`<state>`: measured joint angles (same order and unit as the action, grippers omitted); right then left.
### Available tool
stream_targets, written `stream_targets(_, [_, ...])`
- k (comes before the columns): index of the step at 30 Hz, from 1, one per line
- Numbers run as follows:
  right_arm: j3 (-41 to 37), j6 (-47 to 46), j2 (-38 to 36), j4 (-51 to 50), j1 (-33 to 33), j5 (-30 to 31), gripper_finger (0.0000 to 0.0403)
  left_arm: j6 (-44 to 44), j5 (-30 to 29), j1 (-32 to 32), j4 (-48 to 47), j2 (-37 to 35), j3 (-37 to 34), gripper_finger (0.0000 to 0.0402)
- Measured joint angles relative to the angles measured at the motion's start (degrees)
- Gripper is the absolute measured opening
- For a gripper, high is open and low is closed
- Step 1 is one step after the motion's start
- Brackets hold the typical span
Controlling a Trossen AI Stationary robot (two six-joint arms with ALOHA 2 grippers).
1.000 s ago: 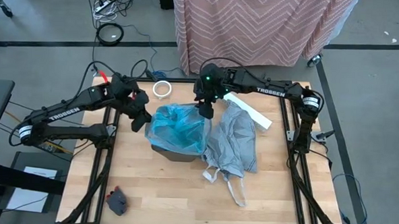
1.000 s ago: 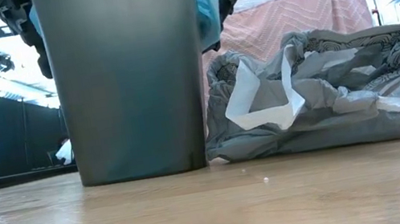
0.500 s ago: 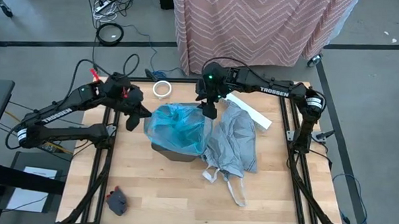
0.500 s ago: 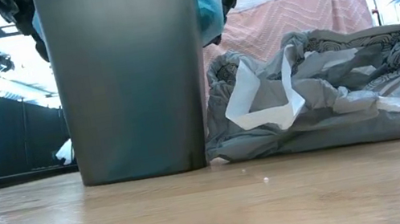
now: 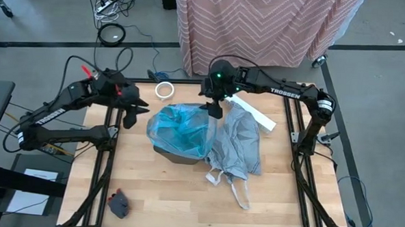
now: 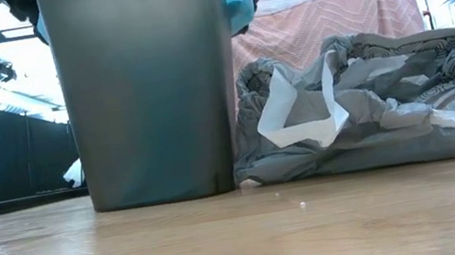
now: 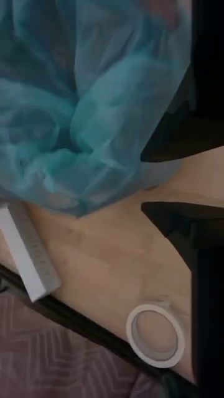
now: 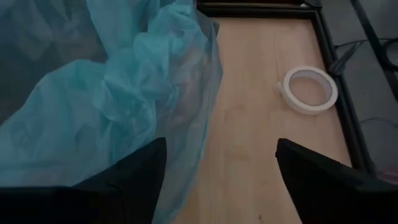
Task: Place trash/remove bag and relplace
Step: Insert a new trash bag into the trash bin
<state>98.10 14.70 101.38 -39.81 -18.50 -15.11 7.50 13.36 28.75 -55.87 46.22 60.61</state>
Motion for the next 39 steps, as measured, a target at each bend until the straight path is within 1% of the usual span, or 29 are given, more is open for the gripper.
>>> stream_targets(4, [0.0,0.0,-0.4,0.2,0.0,0.4,0.0298,5.2,1.7,-1.1,-3.5,0.0,3.7,0.0122])
stream_targets(6, [0.0,0.0,-0.4,0.0,0.0,0.4,0.0298,5.9,2.8,-2.5,-4.6,0.0,4.7,0.0121])
stream_targets(10, [0.0,0.4,-0.4,0.1,0.0,0.5,0.0298,5.9,6.8,-5.7,-5.0,0.4,4.9,0.0123])
stream_targets(13, [0.0,0.9,-0.5,0.2,-0.4,1.7,0.0301,4.7,6.8,-8.0,-3.9,1.0,4.9,0.0123])
stream_targets(16, [0.0,1.0,-0.8,0.3,-1.6,3.8,0.0302,4.3,4.3,-9.1,-3.8,1.1,4.9,0.0123])
stream_targets(20, [0.0,-0.7,-1.0,0.1,-2.6,3.8,0.0297,3.4,3.8,-9.4,-3.8,1.0,4.9,0.0123])
stream_targets(23, [0.1,-1.2,-2.6,-1.7,-2.5,3.0,0.0295,0.7,4.5,-9.4,-3.9,1.0,4.9,0.0123])
stream_targets(25, [0.2,-1.1,-4.3,-2.6,-2.1,3.0,0.0295,-0.4,6.2,-9.4,-4.0,0.9,4.9,0.0123])
stream_targets(28, [0.3,-2.6,-7.2,-4.4,-1.5,2.9,0.0295,0.2,9.0,-9.8,-3.3,1.0,4.9,0.0122])
stream_targets(30, [0.3,-4.2,-8.8,-4.7,-1.1,2.9,0.0294,3.3,9.7,-11.4,-3.3,1.0,4.9,0.0122])
stream_targets(34, [0.3,-6.2,-11.0,-5.0,0.0,2.9,0.0295,10.8,7.8,-15.6,-3.4,1.3,4.9,0.0122])
stream_targets(39, [0.3,-8.2,-11.4,-5.1,1.6,2.9,0.0293,19.2,-0.8,-18.0,-4.0,2.6,4.9,0.0122])
